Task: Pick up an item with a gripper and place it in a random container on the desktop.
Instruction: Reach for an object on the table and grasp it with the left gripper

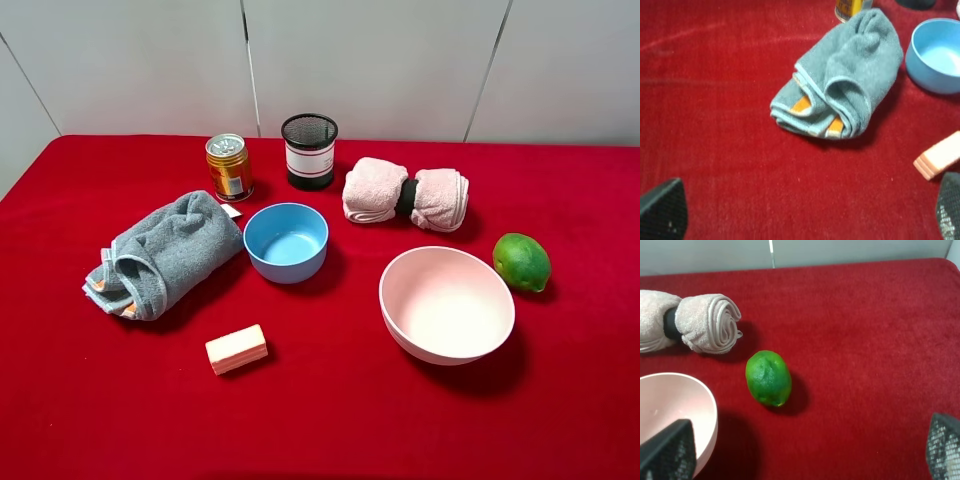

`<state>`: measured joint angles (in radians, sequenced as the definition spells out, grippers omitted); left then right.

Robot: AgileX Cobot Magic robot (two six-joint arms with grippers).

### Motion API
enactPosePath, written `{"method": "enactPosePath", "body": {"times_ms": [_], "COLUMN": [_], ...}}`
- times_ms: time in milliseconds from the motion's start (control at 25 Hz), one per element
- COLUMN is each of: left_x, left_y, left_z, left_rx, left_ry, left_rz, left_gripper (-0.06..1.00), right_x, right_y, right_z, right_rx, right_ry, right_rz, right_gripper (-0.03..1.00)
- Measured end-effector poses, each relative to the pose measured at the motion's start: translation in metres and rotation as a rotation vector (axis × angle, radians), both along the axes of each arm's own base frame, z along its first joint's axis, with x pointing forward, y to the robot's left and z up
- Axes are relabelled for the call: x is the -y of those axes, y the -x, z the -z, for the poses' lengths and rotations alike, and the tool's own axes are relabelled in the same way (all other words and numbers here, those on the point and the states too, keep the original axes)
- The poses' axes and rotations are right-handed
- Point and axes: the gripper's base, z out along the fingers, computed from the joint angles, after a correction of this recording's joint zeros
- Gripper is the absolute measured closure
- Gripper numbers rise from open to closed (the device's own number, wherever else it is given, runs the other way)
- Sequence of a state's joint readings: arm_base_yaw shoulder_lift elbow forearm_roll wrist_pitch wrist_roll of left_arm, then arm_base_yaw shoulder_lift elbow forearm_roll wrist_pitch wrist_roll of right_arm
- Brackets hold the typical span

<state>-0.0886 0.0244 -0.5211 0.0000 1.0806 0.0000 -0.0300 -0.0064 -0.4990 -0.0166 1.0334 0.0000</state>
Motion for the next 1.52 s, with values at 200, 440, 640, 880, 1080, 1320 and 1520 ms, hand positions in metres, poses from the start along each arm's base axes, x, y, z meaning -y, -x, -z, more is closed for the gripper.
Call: {"method": "enactPosePath", "body": {"times_ms": [200,440,640,880,1080,1320,1520], "left_x": [0.002,0.009,0.016,0.031,0.051,0.079,0.104], "left_y": [-0.020,-0.058,-0.095,-0.129,-0.151,-0.175,-0.192], "left_z": [-0.017,-0.031,-0.033,-0.029,-0.018,-0.003,0.011], "left_rx": [-0.132,-0.321,-0.497,-0.625,-0.710,-0.764,-0.804], "left_ry": [-0.012,-0.061,-0.073,-0.116,-0.173,-0.225,-0.279], "left_rz": [0.001,0.091,0.163,0.283,0.389,0.491,0.579], "left_gripper": [-0.05,-0.05,-0.05,-0.05,-0.05,-0.05,-0.05], "right_x": [0.000,0.000,0.000,0.000,0.000,0.000,0.000], "right_y": [0.000,0.000,0.000,0.000,0.000,0.000,0.000], "right_z": [0.000,0.000,0.000,0.000,0.000,0.000,0.000], "right_rx": [0.000,0.000,0.000,0.001,0.001,0.001,0.001], "right_ry": [0.000,0.000,0.000,0.000,0.000,0.000,0.000], "right_rz": [0.000,0.000,0.000,0.000,0.000,0.000,0.000], "right_gripper": [0.28,0.28,0.28,0.28,0.28,0.28,0.28]}}
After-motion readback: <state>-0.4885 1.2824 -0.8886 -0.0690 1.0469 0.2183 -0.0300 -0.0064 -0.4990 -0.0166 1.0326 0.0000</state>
